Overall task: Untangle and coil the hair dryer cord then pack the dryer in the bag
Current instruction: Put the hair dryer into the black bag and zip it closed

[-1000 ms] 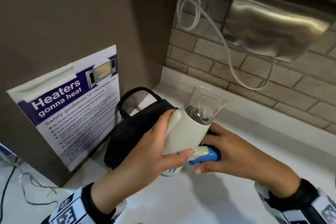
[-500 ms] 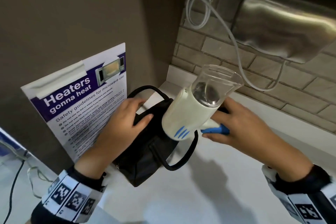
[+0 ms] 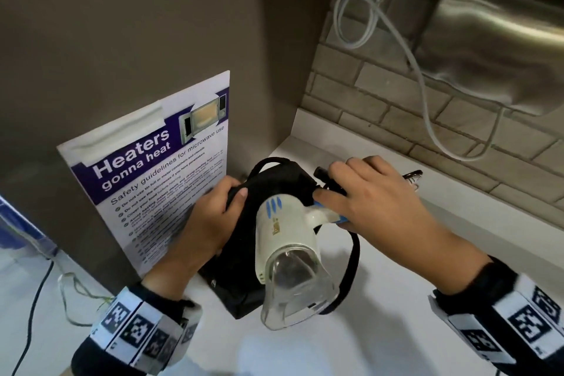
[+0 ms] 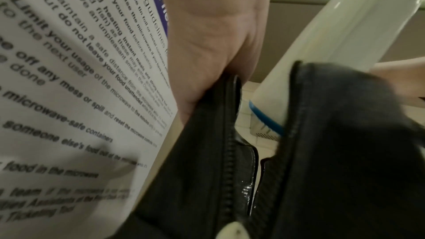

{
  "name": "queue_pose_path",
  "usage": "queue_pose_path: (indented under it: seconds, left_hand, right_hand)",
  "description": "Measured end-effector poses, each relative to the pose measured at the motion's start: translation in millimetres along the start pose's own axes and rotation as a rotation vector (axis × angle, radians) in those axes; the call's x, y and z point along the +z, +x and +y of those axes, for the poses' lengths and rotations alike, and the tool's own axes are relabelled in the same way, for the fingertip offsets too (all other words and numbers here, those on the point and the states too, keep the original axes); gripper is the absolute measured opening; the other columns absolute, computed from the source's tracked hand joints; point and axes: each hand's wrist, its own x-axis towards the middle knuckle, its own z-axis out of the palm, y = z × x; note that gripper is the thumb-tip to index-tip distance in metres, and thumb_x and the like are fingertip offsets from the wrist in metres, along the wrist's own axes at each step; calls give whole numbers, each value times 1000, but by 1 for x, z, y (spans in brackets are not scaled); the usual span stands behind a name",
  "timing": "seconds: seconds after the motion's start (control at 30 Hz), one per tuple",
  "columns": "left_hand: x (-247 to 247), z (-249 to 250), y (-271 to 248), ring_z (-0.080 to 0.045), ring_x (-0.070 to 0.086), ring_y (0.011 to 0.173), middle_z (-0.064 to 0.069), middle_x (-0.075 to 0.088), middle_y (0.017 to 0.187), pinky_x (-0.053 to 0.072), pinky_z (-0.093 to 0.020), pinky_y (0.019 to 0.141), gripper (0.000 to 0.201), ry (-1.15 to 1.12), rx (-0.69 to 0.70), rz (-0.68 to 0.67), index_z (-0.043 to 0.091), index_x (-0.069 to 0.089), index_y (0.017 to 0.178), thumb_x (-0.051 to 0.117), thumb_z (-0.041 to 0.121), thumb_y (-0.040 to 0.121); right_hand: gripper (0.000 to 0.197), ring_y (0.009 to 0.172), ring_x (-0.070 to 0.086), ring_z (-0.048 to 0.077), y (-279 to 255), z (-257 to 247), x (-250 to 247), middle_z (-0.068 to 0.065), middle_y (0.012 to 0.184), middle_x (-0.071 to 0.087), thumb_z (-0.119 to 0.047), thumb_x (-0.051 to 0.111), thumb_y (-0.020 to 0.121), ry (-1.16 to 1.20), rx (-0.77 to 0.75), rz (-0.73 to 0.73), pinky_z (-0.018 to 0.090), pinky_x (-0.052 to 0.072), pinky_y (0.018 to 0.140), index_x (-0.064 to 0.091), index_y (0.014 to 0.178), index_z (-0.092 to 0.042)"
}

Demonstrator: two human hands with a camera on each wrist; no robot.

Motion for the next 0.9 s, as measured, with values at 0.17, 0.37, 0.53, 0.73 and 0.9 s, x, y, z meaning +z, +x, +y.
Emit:
queue_pose_path:
  seconds: [0.17, 0.37, 0.53, 0.73, 0.9]
  left_hand:
    - [0, 5, 0, -3, 57, 69, -1, 60, 78, 44, -18, 59, 12, -155, -48, -15, 13, 55, 94, 48, 22, 97]
    - [2, 5, 1, -11, 56, 72, -1, 60, 77, 40, -10, 57, 11, -197, -79, -41, 15, 56, 93, 49, 22, 96]
    - [1, 2, 5, -6, 57, 68, -3, 62, 78, 44, -13, 61, 10, -218, -66, -67, 15, 56, 92, 50, 22, 96]
    - [-6, -5, 4, -20, 59, 76, -2, 62, 78, 46, -34, 72, 29, -238, -96, -71, 13, 56, 94, 47, 39, 85]
    - [-7, -3, 2, -17, 63, 80, 0, 64, 81, 50, -33, 73, 12, -221, -108, -133, 24, 57, 93, 48, 31, 95]
  right_hand:
    - [37, 79, 59, 23, 14, 3, 1, -1, 90, 59, -28, 76, 57, 104, -135, -124, 34, 41, 74, 68, 93, -32]
    - [47, 94, 54, 20, 47, 4, 8, -5, 101, 56, -21, 73, 61, 336, -225, -399, 36, 45, 75, 65, 105, -37]
    - [50, 99, 47, 19, 75, -15, 37, -5, 108, 50, -18, 69, 69, 472, -323, -570, 29, 31, 71, 61, 115, -36]
    - [45, 99, 53, 24, 87, -33, 75, -4, 101, 52, -12, 70, 69, 733, -338, -678, 40, 48, 83, 67, 111, -29]
    - [37, 105, 57, 23, 85, -42, 103, 5, 114, 61, -8, 70, 74, 847, -332, -738, 35, 46, 93, 67, 110, -19]
